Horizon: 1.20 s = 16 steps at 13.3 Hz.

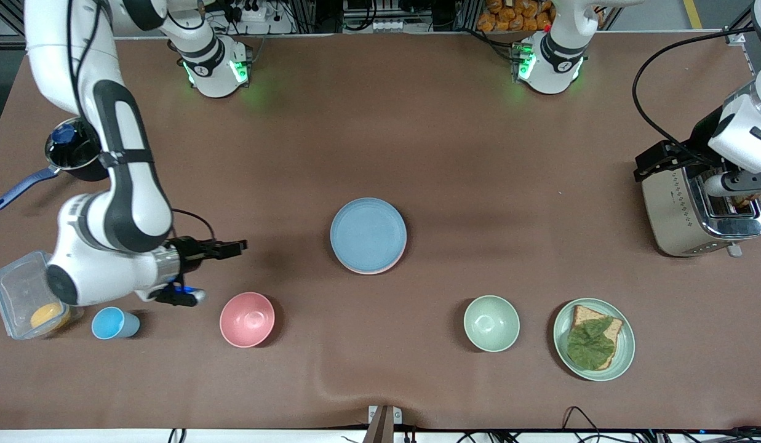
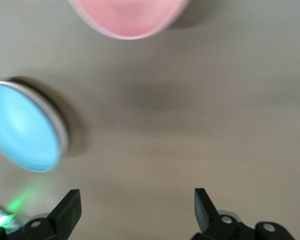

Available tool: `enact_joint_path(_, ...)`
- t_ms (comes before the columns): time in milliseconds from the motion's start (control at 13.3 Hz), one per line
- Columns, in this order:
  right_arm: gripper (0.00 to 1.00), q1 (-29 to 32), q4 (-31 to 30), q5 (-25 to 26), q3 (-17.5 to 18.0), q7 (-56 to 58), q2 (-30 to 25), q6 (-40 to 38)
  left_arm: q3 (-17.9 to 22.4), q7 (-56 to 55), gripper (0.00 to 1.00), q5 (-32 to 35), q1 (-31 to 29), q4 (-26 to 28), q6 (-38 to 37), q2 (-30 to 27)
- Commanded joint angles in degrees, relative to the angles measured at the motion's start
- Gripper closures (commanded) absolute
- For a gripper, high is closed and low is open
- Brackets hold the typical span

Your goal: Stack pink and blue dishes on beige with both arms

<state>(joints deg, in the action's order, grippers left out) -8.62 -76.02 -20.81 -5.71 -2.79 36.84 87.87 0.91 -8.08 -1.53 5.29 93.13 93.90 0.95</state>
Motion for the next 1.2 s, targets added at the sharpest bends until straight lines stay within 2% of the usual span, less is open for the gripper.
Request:
enact_joint_path(0,0.00,0.88,-1.06,11.45,0.70,-0.11,-4.22,-1.12,0.58,1.14,0.00,-0.49,0.51,-0.84,-0.12,0.11)
enact_joint_path(150,0.00,1.41,-1.41,17.36,0.79,2.07,-7.29,-1.30,0.58,1.05,0.00,-0.40,0.51,-1.10,-0.12,0.11)
enact_joint_path(225,0.00,1.84,-1.76,18.52,0.79,2.34,-9.74,-1.30,0.58,1.14,0.00,-0.40,0.51,-1.54,-0.20,0.54)
enact_joint_path(526,0.00,4.30,-9.39,19.23,0.79,1.73,-24.05,-0.42,0.58,1.14,0.00,-0.31,0.34,-1.90,-0.73,0.72)
enact_joint_path(676,0.00,6.06,-10.73,19.84,0.70,1.73,-30.04,-0.86,0.67,1.14,0.00,-0.31,0.51,-1.90,-0.82,0.72)
enact_joint_path(827,0.00,6.33,-10.20,23.61,0.79,1.64,-33.30,-2.69,0.67,1.14,0.00,-0.31,0.43,-1.81,-0.82,0.81)
enact_joint_path(977,0.00,7.21,-9.76,23.63,0.96,1.56,-35.51,-3.14,0.58,1.22,0.00,-0.31,0.16,-1.81,-0.91,0.81)
enact_joint_path(1127,0.00,7.12,-9.76,23.10,1.14,1.21,-35.08,-4.72,0.58,1.93,0.00,-0.31,0.08,-1.72,-0.91,0.81)
